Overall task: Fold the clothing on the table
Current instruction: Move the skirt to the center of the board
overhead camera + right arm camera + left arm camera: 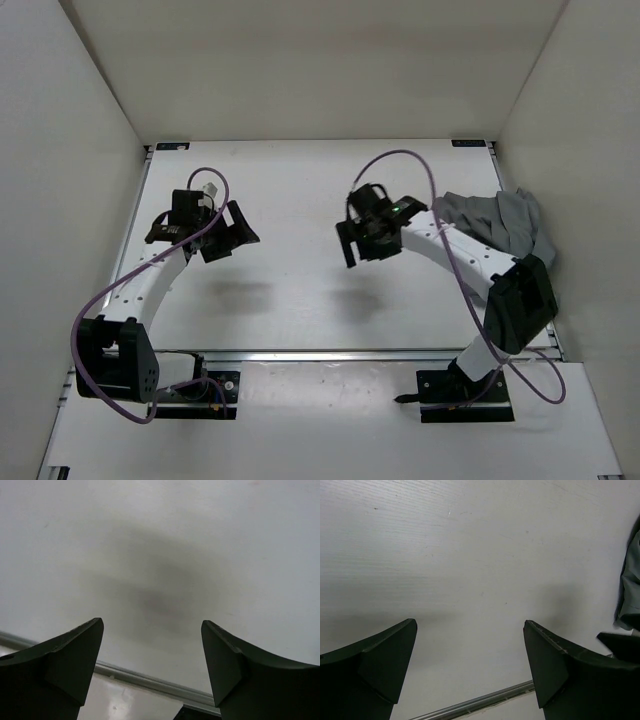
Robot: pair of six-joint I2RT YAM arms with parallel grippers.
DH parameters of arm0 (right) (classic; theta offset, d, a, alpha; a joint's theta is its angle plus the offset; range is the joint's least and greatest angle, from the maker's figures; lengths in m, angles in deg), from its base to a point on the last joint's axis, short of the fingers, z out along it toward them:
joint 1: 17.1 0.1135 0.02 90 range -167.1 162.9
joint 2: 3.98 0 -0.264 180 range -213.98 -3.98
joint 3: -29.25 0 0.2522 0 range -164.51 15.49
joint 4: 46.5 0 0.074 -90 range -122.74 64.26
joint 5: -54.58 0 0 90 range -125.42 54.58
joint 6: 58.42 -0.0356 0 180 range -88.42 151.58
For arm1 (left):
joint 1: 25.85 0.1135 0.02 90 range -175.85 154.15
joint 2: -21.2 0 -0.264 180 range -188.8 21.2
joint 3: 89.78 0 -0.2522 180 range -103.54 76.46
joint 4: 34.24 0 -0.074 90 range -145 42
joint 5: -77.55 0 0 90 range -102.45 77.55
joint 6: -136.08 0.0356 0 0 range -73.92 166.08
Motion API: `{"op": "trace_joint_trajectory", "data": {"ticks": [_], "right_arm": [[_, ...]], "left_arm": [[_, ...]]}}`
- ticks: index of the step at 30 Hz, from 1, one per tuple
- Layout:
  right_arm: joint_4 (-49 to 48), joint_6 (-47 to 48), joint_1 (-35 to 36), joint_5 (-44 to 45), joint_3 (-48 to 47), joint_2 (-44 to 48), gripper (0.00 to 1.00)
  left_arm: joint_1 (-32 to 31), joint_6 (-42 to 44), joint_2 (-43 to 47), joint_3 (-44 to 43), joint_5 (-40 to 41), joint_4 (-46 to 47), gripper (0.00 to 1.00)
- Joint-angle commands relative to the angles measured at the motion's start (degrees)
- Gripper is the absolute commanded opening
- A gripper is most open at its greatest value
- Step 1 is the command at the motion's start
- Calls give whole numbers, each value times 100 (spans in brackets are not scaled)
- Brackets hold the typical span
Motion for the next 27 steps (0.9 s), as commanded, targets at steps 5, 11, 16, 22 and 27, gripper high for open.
{"op": "trace_joint_trajectory", "data": {"ticks": [5, 11, 16, 22, 27], "right_arm": [[-509, 601, -3211, 292, 718, 895, 77], [-1352, 944, -5133, 361, 1193, 193, 78], [-1309, 891, -5372, 370, 1036, -782, 77], [-1160, 795, -5047, -261, 1035, -1021, 15], [-896, 576, -4021, -1516, 448, -390, 0]], "left_arm": [[-10, 10, 66, 52, -129, 131, 99], [-46, -43, 40, 88, -182, 131, 99], [-29, -34, 13, 61, -182, 105, 99], [-11, -43, 13, 114, -217, 149, 99], [-2, -69, 31, 96, -217, 157, 98]]}}
